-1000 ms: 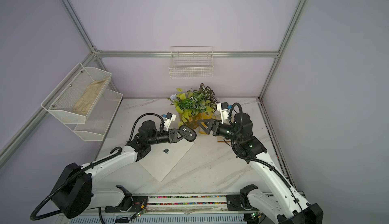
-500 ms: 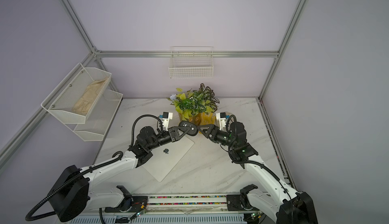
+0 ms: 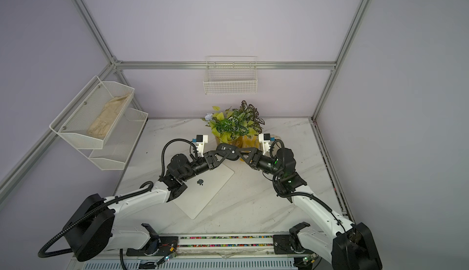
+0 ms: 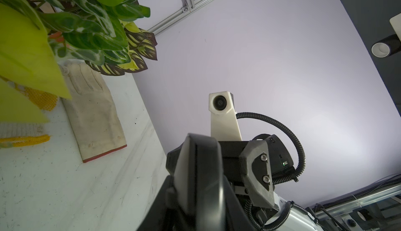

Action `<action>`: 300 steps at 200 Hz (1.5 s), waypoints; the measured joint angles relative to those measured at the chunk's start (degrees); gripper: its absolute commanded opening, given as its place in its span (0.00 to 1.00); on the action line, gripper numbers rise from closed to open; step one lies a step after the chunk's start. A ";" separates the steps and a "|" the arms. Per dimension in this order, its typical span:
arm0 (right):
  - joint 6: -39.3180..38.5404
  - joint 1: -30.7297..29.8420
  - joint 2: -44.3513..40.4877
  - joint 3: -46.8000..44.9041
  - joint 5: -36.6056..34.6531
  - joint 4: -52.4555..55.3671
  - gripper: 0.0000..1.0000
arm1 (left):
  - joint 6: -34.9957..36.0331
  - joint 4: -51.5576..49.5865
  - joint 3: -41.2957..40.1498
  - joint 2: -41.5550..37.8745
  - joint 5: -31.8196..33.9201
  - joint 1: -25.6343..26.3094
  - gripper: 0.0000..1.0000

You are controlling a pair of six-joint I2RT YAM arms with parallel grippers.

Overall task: Insert the wireless mouse receiver into the laptop
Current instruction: Pick up the mouse from the center of the board.

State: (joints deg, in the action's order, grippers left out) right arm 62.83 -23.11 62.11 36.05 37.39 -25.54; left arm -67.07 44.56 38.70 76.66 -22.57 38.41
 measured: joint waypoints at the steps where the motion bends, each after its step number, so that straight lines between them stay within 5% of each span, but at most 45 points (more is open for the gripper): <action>1: -0.02 -0.04 0.04 0.00 0.00 -0.07 0.73 | 0.00 0.02 0.00 0.00 0.02 0.00 0.00; 126: 0.74 -3.52 3.76 0.04 -1.16 -4.44 0.35 | -0.85 1.86 0.13 1.29 0.57 0.59 0.00; 159: -0.59 -3.52 3.63 0.59 -1.66 -3.65 0.30 | -0.83 2.03 0.13 1.29 0.57 0.57 0.50; 189: -3.19 -3.61 3.02 1.68 -1.88 0.13 0.28 | 2.01 0.00 0.46 1.18 -0.74 0.79 0.77; 300: -9.09 -2.82 3.13 6.19 2.97 8.87 0.24 | 13.86 -15.65 2.89 -6.45 -15.15 -8.00 0.78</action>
State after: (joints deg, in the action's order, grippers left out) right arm 53.74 -25.93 65.23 42.24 40.36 -16.67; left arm -53.21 28.91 41.58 70.22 -37.71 30.41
